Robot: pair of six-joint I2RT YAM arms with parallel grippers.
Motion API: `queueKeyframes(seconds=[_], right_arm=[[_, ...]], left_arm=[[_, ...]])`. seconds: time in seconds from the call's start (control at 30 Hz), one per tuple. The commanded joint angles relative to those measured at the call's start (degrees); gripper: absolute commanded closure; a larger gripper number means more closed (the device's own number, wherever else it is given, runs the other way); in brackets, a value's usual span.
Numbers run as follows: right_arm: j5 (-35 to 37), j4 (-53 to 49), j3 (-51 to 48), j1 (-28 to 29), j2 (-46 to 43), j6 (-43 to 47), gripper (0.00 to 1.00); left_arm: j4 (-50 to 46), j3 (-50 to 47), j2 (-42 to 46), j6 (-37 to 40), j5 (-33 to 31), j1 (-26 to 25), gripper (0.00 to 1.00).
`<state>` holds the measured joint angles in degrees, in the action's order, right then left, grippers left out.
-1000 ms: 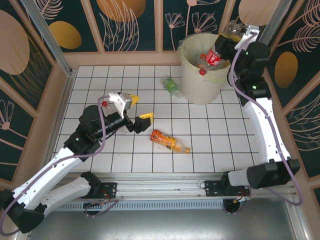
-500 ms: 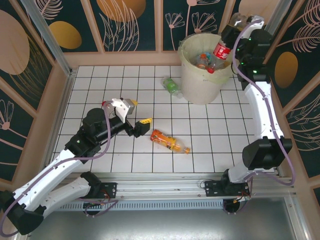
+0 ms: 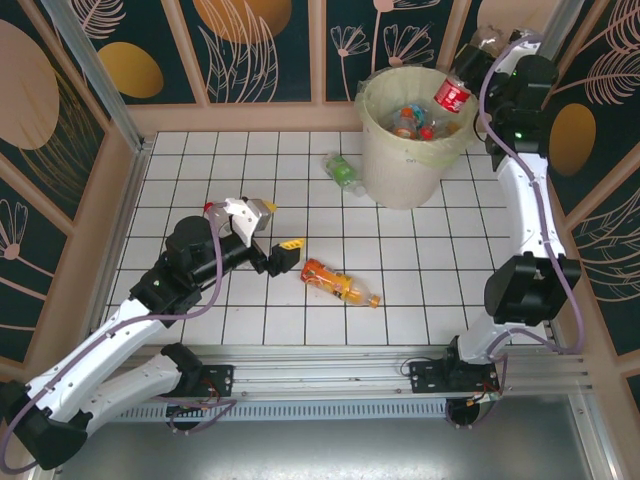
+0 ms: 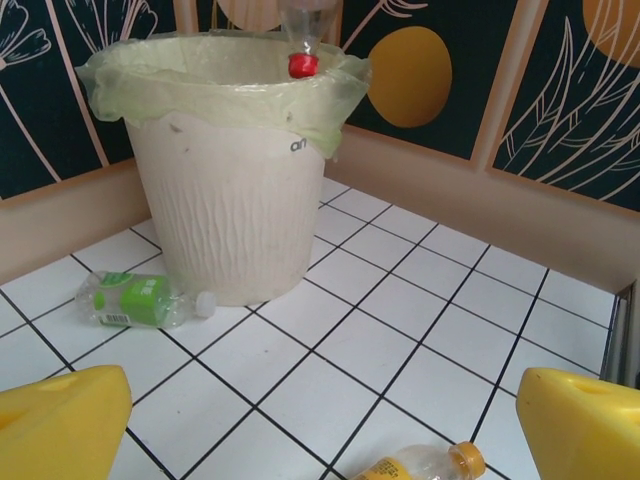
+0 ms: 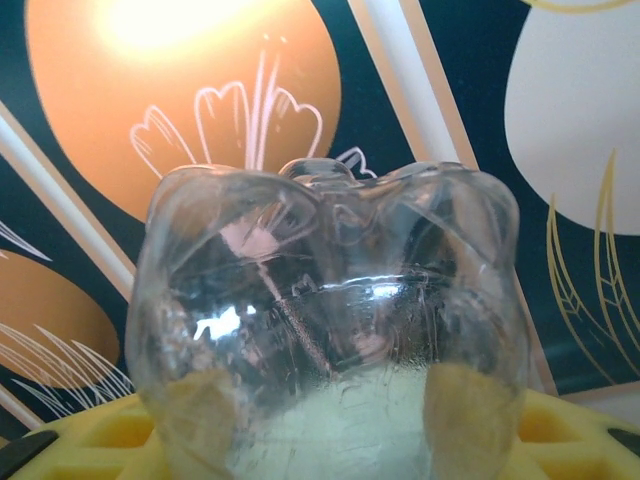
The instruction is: Put the plastic bottles in the bin
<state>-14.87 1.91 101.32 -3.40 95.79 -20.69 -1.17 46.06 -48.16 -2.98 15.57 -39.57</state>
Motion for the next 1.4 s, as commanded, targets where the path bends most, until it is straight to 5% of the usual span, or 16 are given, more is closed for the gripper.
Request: queueKeyframes(seconds=[0.0,0.13,0.4,0.63,0.9,1.1,1.37], right_arm=[[0.6,0.9,-0.4,0.2,0.9,2.8,0.46],[0.8,0.1,-2.3,1.1,1.2,6.0,0.41],[1.7,-2.9,-0.5,1.7,1.0,8.7,0.15],[6.7,-8.1,2.9,1.9,-0.2,10.0,0.1],[4.1,-9.8,-5.5,3.7,-9.2,13.5,0.11],[2.7,-14.9,-18.0,9.5,-20.8,17.3,0.12],[2.6,-25.8,-38.3,25.2,-35.3,15.2,0.12]], left_arm=[[0.7,-0.8,1.7,1.6,-2.1,-0.3,0.01],[0.5,-1.0,2.2,2.1,-4.0,-0.3,0.01],[0.0,-0.9,1.4,2.1,-4.1,-0.2,0.02],[-0.8,-0.3,1.0,1.8,-4.6,-0.3,0.02],[-1.5,0.2,1.7,2.4,-4.8,-0.3,0.02],[-1.4,2.0,2.1,4.2,-2.8,-0.3,0.01],[-9.8,9.4,-4.9,9.6,9.0,-0.3,0.02]])
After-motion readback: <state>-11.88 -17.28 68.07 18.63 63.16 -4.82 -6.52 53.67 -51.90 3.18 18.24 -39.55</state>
